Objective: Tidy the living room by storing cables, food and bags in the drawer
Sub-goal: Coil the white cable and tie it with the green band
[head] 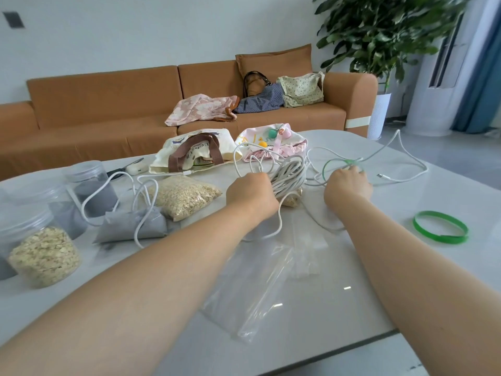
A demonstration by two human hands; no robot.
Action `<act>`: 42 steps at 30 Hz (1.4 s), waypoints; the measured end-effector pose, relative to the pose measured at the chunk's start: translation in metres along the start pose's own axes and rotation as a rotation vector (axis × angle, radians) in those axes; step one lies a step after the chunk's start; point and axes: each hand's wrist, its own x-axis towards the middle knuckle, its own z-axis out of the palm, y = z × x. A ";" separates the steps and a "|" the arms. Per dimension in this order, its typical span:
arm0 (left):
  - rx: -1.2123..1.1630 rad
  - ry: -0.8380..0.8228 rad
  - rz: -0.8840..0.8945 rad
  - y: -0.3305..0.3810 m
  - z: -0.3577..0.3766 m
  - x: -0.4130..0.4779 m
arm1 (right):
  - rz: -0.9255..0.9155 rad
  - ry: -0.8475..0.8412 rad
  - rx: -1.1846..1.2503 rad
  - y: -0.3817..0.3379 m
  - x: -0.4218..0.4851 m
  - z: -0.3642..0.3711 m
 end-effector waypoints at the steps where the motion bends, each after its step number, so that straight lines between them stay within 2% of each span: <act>1: 0.006 -0.001 0.010 -0.002 0.002 -0.001 | -0.004 -0.007 0.001 -0.001 -0.001 -0.001; 8: -0.033 0.019 -0.005 -0.010 0.010 0.000 | -0.097 0.050 -0.159 -0.018 -0.009 -0.020; 12: -0.055 0.047 -0.007 -0.023 0.003 0.002 | -0.257 0.101 -0.155 -0.043 -0.021 -0.038; 16: -0.110 0.065 -0.078 -0.051 -0.013 0.004 | -0.355 0.051 0.159 -0.073 -0.020 -0.043; 19: -0.155 0.094 -0.137 -0.079 -0.025 0.003 | -0.368 -0.186 0.647 -0.097 -0.024 -0.044; 21: -0.155 0.120 -0.158 -0.095 -0.031 0.002 | -0.340 -0.284 0.908 -0.111 -0.032 -0.047; 24: -0.109 0.171 -0.162 -0.116 -0.039 -0.001 | -0.321 -0.289 1.133 -0.129 -0.036 -0.048; 30: 0.121 0.263 -0.102 -0.147 -0.047 0.005 | -0.355 -0.043 1.273 -0.169 -0.046 -0.062; 33: 0.281 0.268 -0.049 -0.153 -0.037 0.006 | -0.427 -0.155 1.388 -0.187 -0.058 -0.064; 38: 0.273 0.283 -0.022 -0.163 -0.027 0.002 | -0.452 -0.378 1.321 -0.202 -0.078 -0.042; 42: 0.226 0.287 0.003 -0.165 -0.026 -0.004 | -0.397 -0.393 1.281 -0.199 -0.090 -0.021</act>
